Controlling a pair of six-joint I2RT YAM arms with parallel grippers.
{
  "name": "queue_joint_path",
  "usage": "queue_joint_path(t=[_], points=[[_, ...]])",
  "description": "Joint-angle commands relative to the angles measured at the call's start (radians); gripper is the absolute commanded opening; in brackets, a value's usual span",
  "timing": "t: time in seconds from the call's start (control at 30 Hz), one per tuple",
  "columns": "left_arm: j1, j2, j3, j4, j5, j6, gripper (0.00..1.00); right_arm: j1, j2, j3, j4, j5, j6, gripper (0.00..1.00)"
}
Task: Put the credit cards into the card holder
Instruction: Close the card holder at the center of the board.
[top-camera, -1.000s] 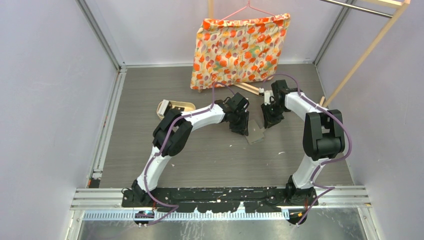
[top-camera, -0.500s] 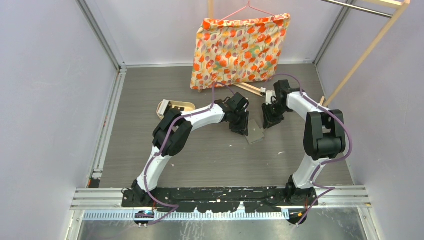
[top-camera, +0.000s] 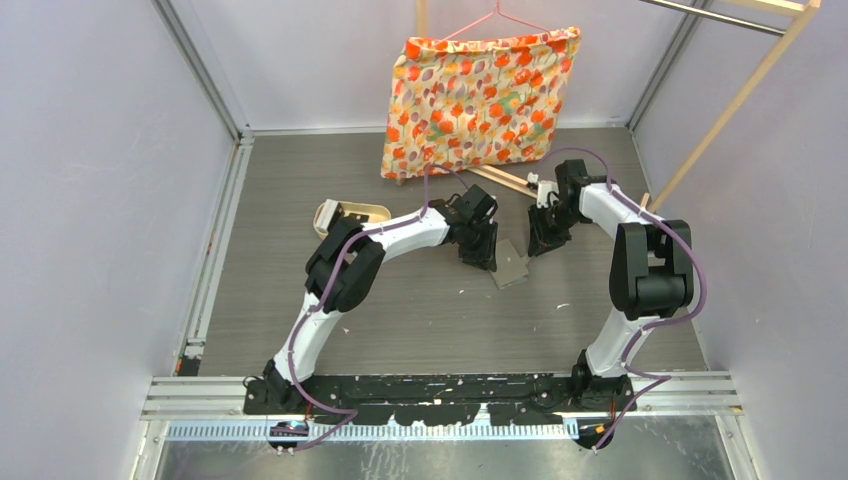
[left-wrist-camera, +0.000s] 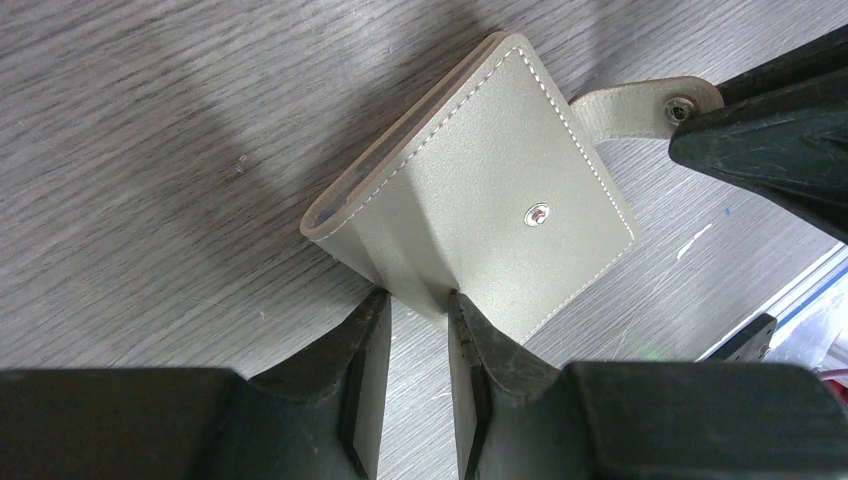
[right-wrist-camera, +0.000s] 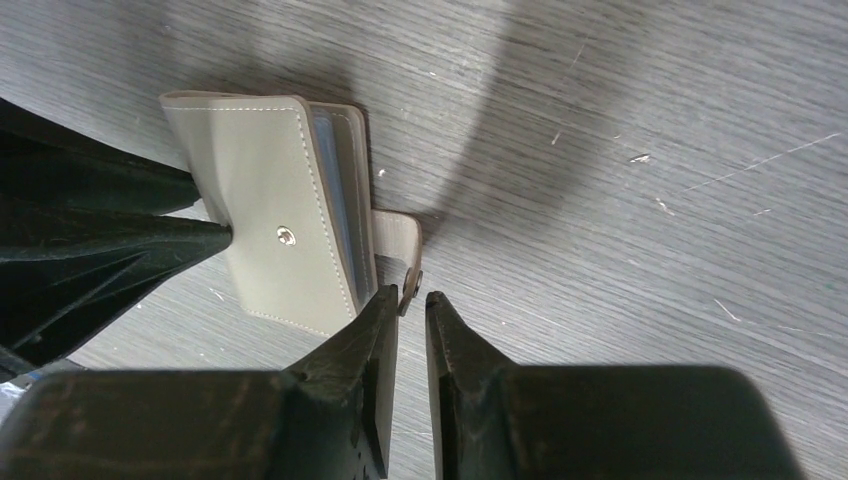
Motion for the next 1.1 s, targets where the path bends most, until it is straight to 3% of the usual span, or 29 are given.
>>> queue_joint_path(t=[0.0, 0.27, 0.57, 1.07], points=[[0.016, 0.004, -0.004, 0.012, -0.023, 0.030, 0.29, -0.014, 0.002, 0.039, -0.003, -0.049, 0.021, 0.20], [0.016, 0.000, -0.008, 0.027, -0.018, 0.035, 0.29, -0.021, 0.009, 0.038, -0.001, -0.067, 0.022, 0.01], [0.016, -0.052, -0.047, 0.137, 0.020, 0.037, 0.30, -0.032, -0.077, 0.003, 0.014, -0.160, -0.045, 0.01], [0.119, -0.233, -0.320, 0.624, 0.211, 0.044, 0.37, -0.032, -0.093, -0.025, 0.034, -0.235, -0.144, 0.01]])
